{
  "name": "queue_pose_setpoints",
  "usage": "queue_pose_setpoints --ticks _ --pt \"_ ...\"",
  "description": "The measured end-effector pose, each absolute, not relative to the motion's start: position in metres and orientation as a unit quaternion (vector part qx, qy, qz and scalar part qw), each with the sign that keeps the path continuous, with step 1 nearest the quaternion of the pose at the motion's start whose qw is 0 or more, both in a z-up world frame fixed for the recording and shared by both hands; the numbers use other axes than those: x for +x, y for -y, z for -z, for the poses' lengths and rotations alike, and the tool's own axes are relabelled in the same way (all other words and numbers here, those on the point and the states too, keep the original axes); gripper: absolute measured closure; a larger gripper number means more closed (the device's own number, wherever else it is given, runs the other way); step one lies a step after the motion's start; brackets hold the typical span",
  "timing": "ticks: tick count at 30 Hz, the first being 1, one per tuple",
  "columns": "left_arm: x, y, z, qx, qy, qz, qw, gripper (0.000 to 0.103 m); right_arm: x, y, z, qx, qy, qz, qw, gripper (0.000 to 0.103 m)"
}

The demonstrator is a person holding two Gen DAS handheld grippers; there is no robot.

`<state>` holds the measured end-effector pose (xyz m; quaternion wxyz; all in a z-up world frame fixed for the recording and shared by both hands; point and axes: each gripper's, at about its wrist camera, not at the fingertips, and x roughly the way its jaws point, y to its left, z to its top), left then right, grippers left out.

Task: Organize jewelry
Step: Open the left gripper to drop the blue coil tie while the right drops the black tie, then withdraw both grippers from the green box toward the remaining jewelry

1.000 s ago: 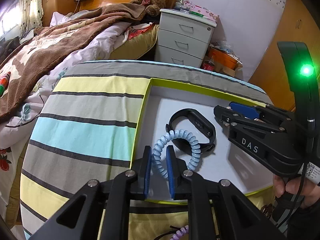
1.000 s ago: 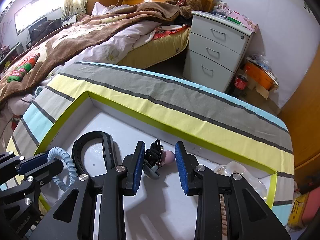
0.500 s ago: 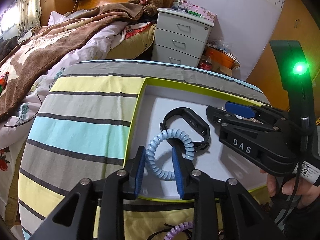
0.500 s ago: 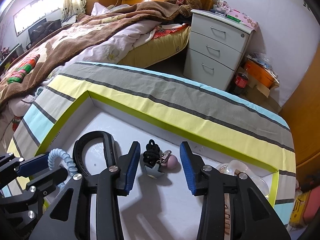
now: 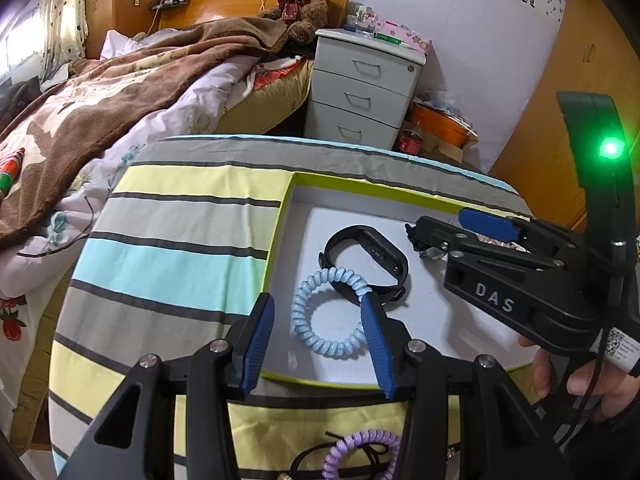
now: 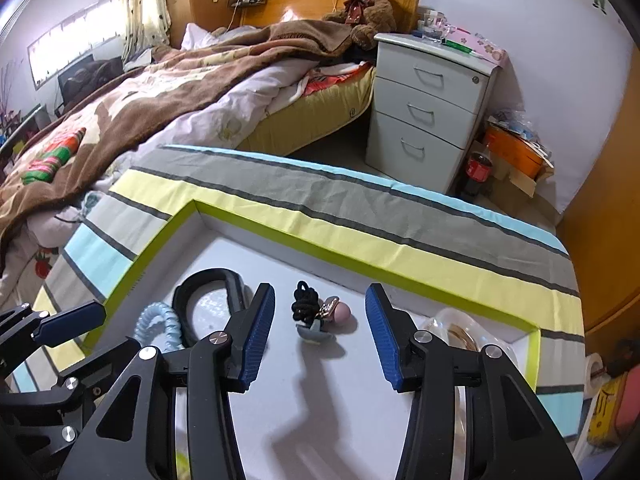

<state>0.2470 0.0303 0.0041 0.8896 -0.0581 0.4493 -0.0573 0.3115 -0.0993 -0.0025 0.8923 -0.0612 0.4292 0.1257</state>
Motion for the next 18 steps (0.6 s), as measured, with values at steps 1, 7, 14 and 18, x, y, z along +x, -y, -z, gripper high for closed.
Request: queue_pose_setpoints --ticks 1,7,14,18 --pt "0.245 -0.031 -0.006 -0.058 -0.448 0.057 0.890 0.055 0.308 0.100 0.000 -0.059 -0.427 -0.125 0.894 0.055" --pt "0.225 -0.032 -0.017 -0.058 -0.434 0.062 0.897 0.052 0.278 0.108 -0.017 -0.042 -0.403 -0.128 0.905 0.055" --pt "0.201 -0.039 -0.025 -0.067 -0.428 0.065 0.899 0.052 0.241 0.119 -0.028 -0.017 -0.386 -0.131 0.913 0.055" --pt "0.182 -0.043 -0.029 -0.073 -0.419 0.086 0.901 0.052 0.213 0.130 -0.030 -0.004 -0.376 -0.130 0.918 0.055"
